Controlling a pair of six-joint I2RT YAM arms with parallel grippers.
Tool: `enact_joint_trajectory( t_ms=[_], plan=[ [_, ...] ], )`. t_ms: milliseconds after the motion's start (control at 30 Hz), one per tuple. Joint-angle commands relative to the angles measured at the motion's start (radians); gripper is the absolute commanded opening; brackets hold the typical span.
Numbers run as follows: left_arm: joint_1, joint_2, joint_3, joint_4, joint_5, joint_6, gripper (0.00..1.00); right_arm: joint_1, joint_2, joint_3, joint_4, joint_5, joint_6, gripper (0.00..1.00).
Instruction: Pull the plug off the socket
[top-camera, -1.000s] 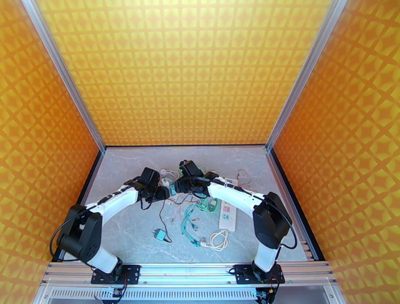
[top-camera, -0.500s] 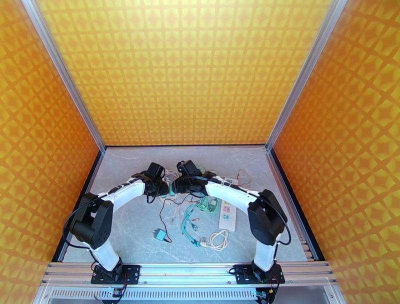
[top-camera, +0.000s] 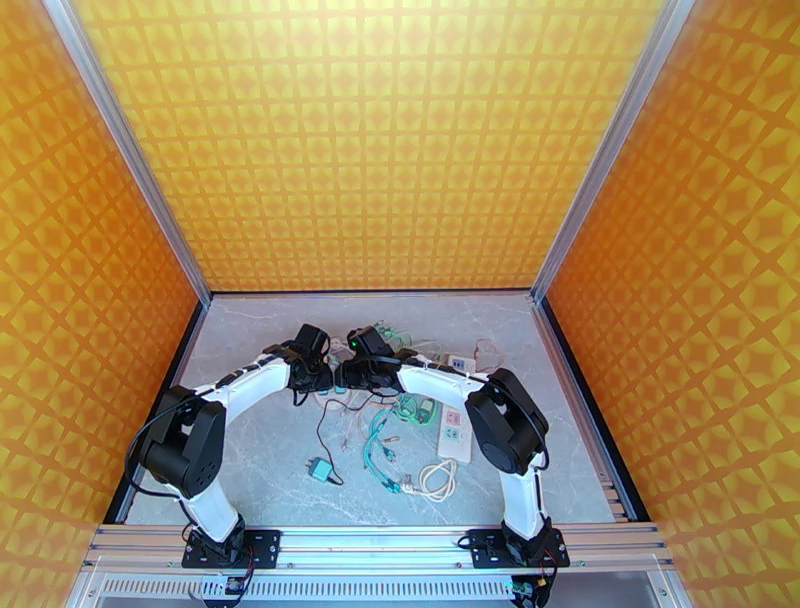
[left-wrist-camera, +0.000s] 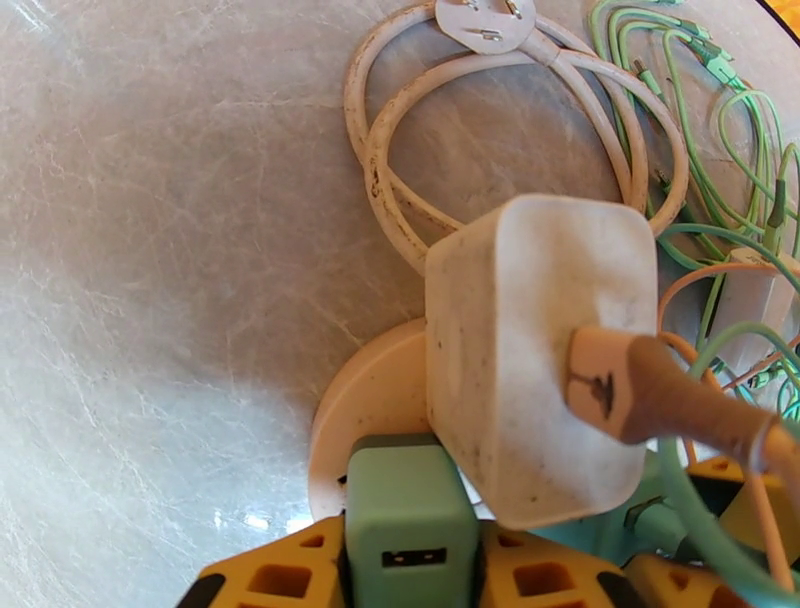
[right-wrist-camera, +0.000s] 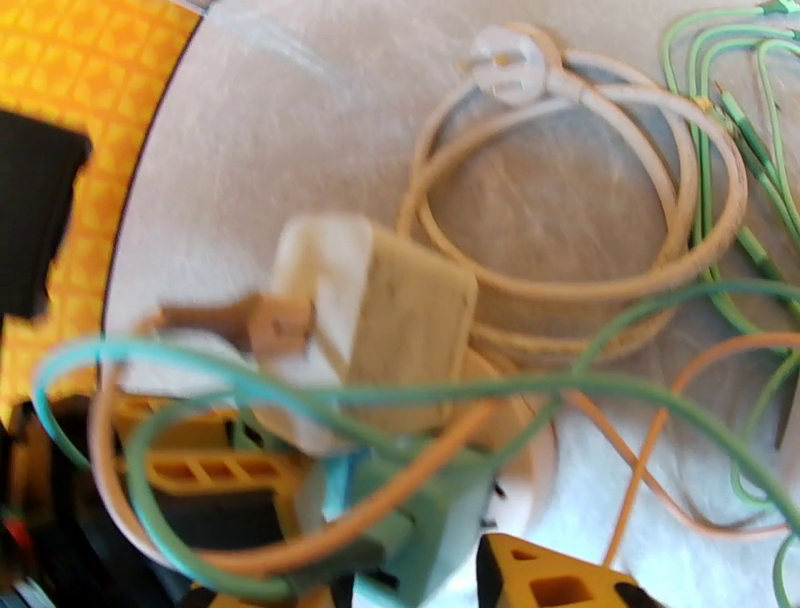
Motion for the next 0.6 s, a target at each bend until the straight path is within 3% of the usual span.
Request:
enact_joint_trajectory(
  t_ms=[0, 567],
  plan=[
    [-0.004, 0.02, 0.004, -0.056, -0.018, 0.015, 0.26, -0.013, 0.036, -0.019, 0.076, -0.005, 0.058, 0.38],
    [-0.019, 0.025, 0.097, -0.114, 0.01, 0.002, 0.17, -0.009, 0.06, -0.101, -0.07, 0.065, 0.0, 0.29]
  ],
)
